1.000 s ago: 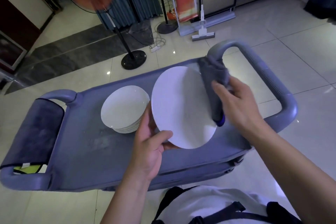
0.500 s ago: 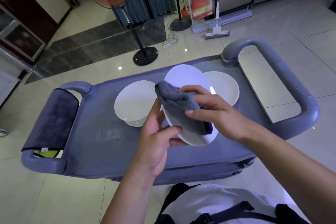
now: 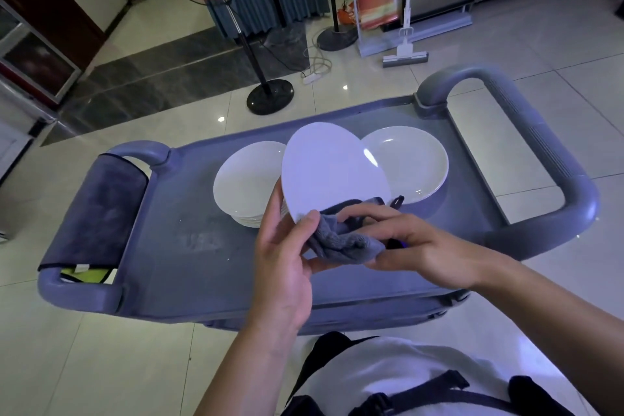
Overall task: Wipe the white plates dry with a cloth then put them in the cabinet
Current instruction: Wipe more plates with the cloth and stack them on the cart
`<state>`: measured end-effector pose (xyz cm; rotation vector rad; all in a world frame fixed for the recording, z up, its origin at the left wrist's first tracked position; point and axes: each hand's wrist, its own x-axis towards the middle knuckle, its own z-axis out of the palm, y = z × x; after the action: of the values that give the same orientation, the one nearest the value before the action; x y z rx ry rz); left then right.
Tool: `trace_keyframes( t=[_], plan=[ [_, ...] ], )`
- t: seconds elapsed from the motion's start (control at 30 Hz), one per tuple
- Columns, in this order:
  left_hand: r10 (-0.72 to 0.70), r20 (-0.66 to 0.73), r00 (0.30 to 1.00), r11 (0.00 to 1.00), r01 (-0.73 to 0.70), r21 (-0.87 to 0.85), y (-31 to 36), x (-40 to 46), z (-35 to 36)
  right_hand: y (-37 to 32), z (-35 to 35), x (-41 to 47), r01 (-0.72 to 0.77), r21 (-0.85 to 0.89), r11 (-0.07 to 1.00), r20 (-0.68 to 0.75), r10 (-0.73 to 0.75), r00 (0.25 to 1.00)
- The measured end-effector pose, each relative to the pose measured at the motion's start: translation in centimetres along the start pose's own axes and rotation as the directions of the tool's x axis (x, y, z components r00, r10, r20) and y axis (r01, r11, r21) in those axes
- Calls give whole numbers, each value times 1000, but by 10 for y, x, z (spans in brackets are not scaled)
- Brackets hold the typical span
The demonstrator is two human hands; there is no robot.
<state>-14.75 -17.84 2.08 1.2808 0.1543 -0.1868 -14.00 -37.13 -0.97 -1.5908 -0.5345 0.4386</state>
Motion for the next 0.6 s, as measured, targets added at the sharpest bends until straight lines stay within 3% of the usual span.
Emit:
trace_keyframes(
  t=[0.23,0.47,0.53,0.6],
  plan=[
    [-42,-110,993,999,40,-23,-12,0,-4,11,2,-8,-25,-86,996,31,28,999],
    [-75,-106,991,996,69,-62,-7,7,-23,21,7,-12,-145,-201,969,-43,139,989],
    [-82,-120,989,992,70,-102,-2,10,-32,23,5,-16,-192,-98,977,-119,180,977],
    [-84,-142,986,990,67,-123,2,13,-40,23,2,-18,-224,103,969,-307,245,920]
  ],
)
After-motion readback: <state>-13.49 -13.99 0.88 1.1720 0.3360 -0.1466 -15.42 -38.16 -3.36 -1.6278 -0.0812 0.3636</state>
